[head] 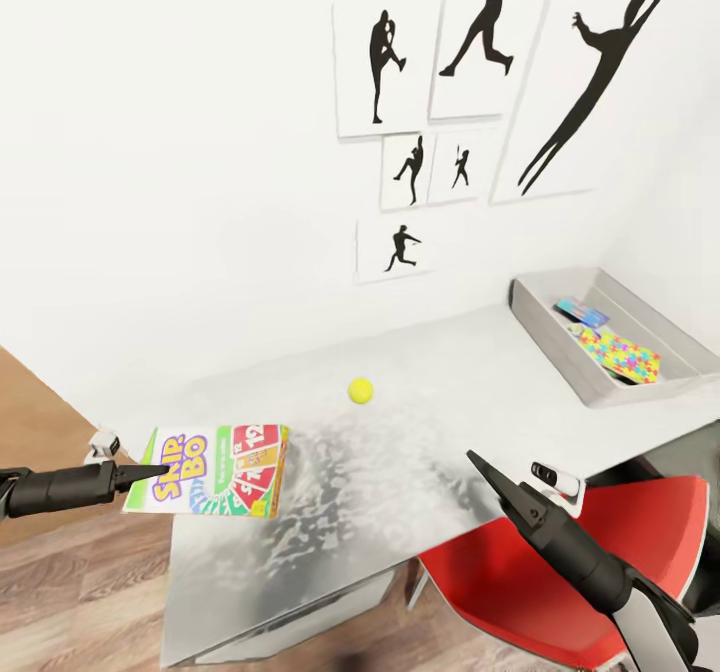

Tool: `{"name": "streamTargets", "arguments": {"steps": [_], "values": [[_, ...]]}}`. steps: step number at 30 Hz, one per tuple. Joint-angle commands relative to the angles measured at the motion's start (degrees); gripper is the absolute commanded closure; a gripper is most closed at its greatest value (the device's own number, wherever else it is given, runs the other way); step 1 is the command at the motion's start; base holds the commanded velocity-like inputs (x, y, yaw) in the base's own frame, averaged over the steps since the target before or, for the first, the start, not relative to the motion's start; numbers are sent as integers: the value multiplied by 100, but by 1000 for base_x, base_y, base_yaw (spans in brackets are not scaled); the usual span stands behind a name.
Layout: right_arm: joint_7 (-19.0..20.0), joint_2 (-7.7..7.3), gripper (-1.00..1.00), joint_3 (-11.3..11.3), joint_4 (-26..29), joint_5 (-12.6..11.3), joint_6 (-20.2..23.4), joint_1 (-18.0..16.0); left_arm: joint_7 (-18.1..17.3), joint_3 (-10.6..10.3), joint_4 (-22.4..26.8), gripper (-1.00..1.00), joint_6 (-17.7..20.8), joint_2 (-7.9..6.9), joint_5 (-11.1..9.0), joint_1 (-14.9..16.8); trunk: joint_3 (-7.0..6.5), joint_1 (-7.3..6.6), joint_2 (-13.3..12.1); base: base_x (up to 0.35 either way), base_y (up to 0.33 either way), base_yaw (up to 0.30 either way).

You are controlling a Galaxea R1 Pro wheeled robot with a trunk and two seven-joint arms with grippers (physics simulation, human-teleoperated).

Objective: Put all the toys in the child's room - the three board games (two on the bed and one on the table), the two jigsaw puzzles on the table, and the tennis ball on the table - inside the toy box on the table in the child's room.

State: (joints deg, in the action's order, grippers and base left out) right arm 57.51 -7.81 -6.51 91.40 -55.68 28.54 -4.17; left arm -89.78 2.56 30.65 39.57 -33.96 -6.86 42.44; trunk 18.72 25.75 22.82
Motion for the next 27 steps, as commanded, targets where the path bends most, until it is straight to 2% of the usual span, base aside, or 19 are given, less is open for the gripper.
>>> {"name": "streamTargets", "arguments": {"steps": [1,7,14,20,22,27], "values": [[2,-1,-100,1,0,-39,48,-4,-22,-1,2,100,60,0,-3,2,2,3,10,0,0,-183],[10,-1,-100,1,0,-39,46,-4,-22,-1,2,100,59,0,-14,2,-42,3,10,-14,0,-184],[35,3,-100,9,0,-39,35,-4,-22,6,2,100,66,-4,-20,2,-95,3,10,-197,0,-184],[31,-15,-100,-10,0,-39,6,-4,-22,7,9,100,68,-5,-36,2,-140,3,10,-48,0,-184],[89,-45,-100,-38,0,-39,9,-4,-22,7,10,100,68,-5,-39,2,-156,3,10,-10,0,-184],[573,-80,-100,-98,0,-33,5,85,-22,7,17,100,68,-5,-48,2,-195,3,10,-3,0,-183]]}}
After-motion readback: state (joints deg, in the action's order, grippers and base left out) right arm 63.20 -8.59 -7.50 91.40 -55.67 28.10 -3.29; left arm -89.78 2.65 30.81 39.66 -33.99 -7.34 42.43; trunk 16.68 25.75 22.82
